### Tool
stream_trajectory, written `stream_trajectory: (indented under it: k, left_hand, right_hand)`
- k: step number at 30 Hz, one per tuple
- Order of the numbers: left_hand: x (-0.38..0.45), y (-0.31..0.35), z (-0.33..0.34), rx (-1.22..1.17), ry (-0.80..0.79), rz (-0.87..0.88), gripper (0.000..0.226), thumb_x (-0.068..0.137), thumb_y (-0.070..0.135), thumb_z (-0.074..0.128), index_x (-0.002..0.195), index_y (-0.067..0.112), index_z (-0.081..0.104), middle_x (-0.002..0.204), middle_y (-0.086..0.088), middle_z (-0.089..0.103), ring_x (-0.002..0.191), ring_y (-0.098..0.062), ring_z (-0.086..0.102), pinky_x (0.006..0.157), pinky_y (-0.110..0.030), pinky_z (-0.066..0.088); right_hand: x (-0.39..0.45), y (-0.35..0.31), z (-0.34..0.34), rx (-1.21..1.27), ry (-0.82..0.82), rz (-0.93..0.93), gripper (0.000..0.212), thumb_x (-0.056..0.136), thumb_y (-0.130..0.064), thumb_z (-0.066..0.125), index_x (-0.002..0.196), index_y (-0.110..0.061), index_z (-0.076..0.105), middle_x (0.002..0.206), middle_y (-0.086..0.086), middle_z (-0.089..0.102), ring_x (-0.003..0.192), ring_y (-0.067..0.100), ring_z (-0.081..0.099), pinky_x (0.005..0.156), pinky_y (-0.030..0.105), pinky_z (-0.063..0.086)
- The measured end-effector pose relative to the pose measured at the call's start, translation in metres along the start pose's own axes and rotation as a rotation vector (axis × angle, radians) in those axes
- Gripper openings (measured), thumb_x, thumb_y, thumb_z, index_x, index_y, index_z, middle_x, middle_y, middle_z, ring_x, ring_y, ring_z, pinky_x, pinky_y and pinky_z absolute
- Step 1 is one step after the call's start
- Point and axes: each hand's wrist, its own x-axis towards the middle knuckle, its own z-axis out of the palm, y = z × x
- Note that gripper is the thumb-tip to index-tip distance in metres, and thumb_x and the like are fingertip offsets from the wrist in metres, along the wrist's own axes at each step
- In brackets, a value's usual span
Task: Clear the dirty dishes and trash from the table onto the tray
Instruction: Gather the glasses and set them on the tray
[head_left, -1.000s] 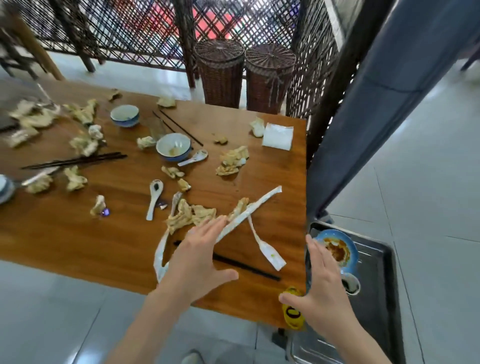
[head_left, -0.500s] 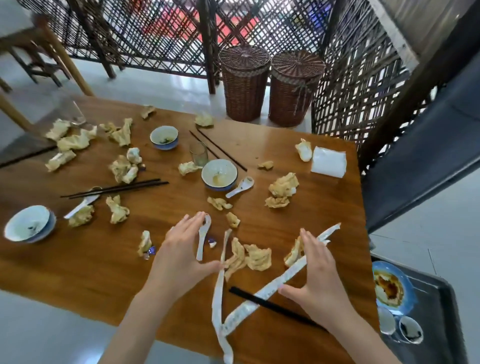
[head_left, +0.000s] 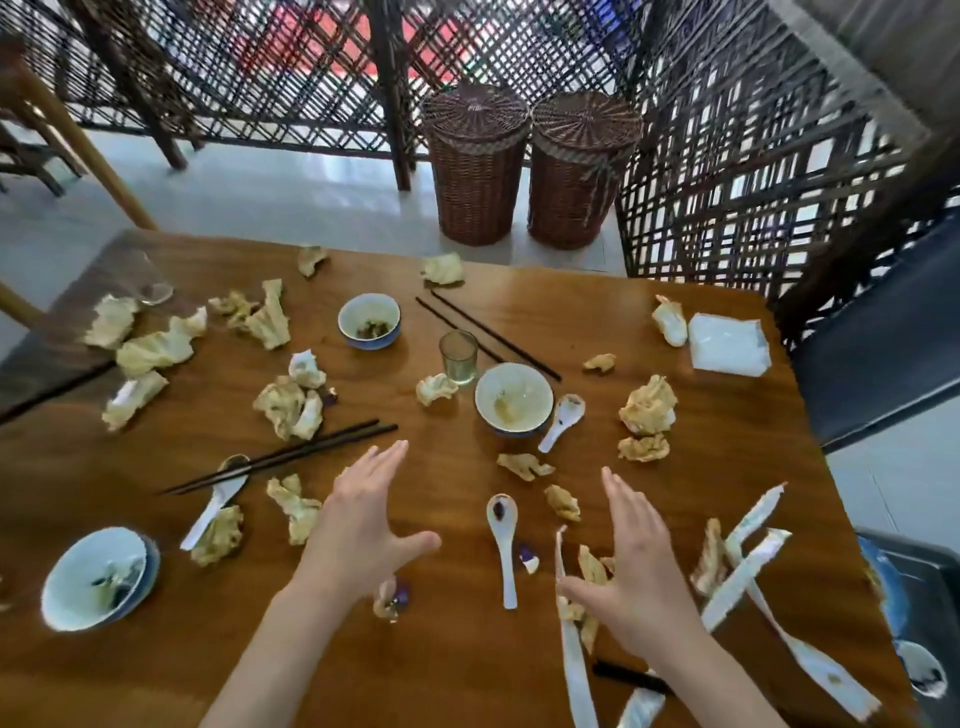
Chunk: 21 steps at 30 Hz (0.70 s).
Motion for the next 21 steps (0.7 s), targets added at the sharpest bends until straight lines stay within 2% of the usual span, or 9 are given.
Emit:
stream_trajectory:
  k: [3, 9, 13, 21]
  left_hand:
    - [0.017, -0.023, -0.018, 0.011, -0.020, 0.043, 0.104, 0.064, 0.046, 0.081, 0.147, 0.027, 0.023, 0.150, 0.006, 0.031, 0.141, -0.011, 0.018, 0.111, -0.032, 0.024]
    - [0.040, -0.063, -0.036, 0.018, -0.012, 0.048, 0.104, 0.062, 0.049, 0.081, 0.146, 0.026, 0.025, 0.148, 0.007, 0.035, 0.139, -0.011, 0.023, 0.110, -0.029, 0.025]
    - [0.047, -0.079, -0.040, 0.012, 0.026, 0.014, 0.101, 0.062, 0.049, 0.080, 0.146, 0.025, 0.028, 0.147, 0.006, 0.036, 0.138, -0.012, 0.027, 0.109, -0.031, 0.028]
    - [0.049, -0.105, -0.048, -0.027, 0.058, -0.044, 0.099, 0.063, 0.044, 0.082, 0.145, 0.023, 0.030, 0.147, 0.003, 0.038, 0.137, -0.015, 0.029, 0.110, -0.034, 0.030]
  right_hand:
    - [0.007, -0.023, 0.014, 0.011, 0.031, 0.033, 0.115, 0.068, -0.050, 0.077, 0.146, -0.037, -0.008, 0.156, -0.015, 0.001, 0.145, 0.013, -0.001, 0.114, 0.039, 0.017]
    - [0.028, -0.044, 0.038, 0.030, 0.029, 0.018, 0.118, 0.065, -0.049, 0.079, 0.146, -0.038, -0.006, 0.155, -0.016, 0.005, 0.144, 0.013, 0.001, 0.113, 0.033, 0.017]
    - [0.045, -0.056, 0.047, 0.018, 0.027, -0.026, 0.116, 0.065, -0.050, 0.078, 0.144, -0.041, -0.006, 0.155, -0.017, 0.006, 0.144, 0.012, 0.002, 0.113, 0.031, 0.016]
    - [0.076, -0.091, 0.049, -0.049, 0.051, -0.149, 0.107, 0.071, -0.046, 0.076, 0.148, -0.032, 0.002, 0.155, -0.012, 0.012, 0.143, 0.012, 0.009, 0.114, 0.032, 0.022]
